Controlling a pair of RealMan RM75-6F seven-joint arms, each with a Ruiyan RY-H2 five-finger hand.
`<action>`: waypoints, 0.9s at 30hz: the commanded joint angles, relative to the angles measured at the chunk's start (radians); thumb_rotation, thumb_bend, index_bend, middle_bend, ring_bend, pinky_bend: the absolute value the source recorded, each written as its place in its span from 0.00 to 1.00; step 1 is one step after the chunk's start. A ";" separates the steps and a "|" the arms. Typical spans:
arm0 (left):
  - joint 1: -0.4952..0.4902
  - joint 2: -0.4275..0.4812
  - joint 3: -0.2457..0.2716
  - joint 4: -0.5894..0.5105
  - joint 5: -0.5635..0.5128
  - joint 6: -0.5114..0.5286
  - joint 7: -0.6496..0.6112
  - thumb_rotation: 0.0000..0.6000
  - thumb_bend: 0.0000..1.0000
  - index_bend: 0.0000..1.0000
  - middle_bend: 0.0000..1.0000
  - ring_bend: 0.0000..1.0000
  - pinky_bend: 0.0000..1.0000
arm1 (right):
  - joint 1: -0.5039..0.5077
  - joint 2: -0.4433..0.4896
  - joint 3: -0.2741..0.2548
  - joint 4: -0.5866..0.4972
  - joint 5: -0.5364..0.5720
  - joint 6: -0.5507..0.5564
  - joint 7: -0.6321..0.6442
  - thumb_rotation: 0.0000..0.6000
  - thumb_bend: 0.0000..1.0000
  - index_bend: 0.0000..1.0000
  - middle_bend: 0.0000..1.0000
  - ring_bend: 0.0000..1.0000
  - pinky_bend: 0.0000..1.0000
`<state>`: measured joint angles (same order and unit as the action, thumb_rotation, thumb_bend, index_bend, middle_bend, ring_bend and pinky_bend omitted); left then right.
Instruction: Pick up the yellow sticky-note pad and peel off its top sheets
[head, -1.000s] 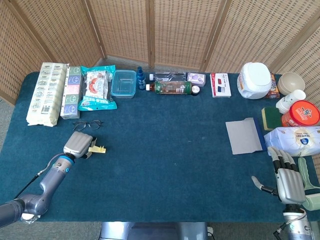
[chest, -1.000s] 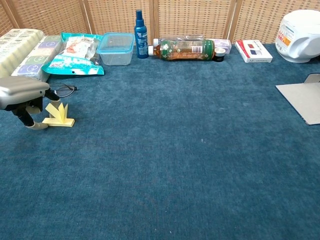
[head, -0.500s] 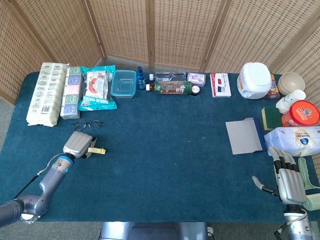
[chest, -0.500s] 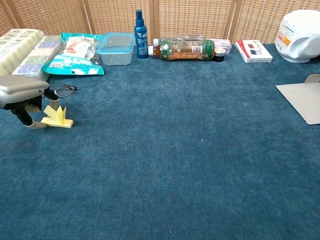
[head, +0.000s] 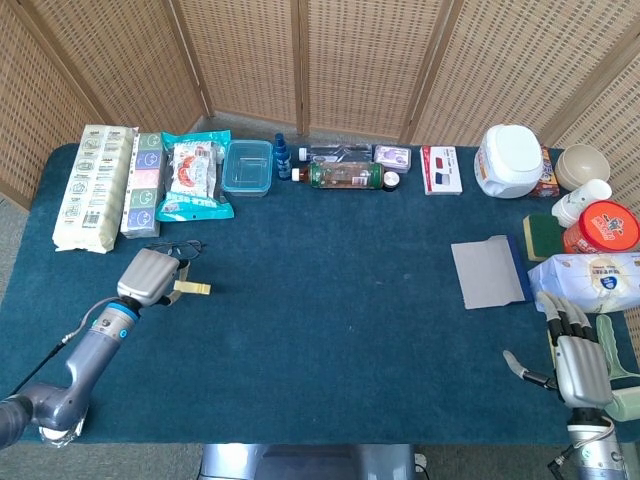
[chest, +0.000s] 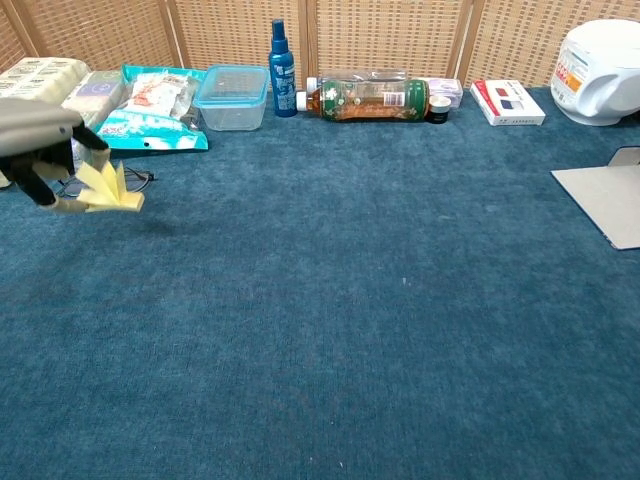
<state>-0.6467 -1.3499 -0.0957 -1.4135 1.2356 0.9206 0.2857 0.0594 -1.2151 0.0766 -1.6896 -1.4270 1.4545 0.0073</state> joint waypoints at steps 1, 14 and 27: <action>-0.006 0.066 -0.019 -0.066 0.051 0.024 -0.052 1.00 0.33 0.67 1.00 1.00 1.00 | 0.011 0.001 0.002 -0.002 -0.010 -0.014 0.026 0.66 0.28 0.00 0.03 0.00 0.00; -0.084 0.277 -0.039 -0.259 0.236 -0.021 -0.203 1.00 0.33 0.67 1.00 1.00 1.00 | 0.102 -0.027 0.008 -0.025 -0.135 -0.078 0.250 0.67 0.28 0.00 0.11 0.04 0.09; -0.193 0.313 -0.032 -0.326 0.359 -0.114 -0.266 1.00 0.33 0.67 1.00 1.00 1.00 | 0.209 -0.102 -0.009 -0.013 -0.230 -0.148 0.619 0.70 0.28 0.00 0.25 0.20 0.24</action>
<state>-0.8315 -1.0401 -0.1255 -1.7324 1.5897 0.8136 0.0237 0.2435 -1.2940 0.0727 -1.7169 -1.6393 1.3242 0.5830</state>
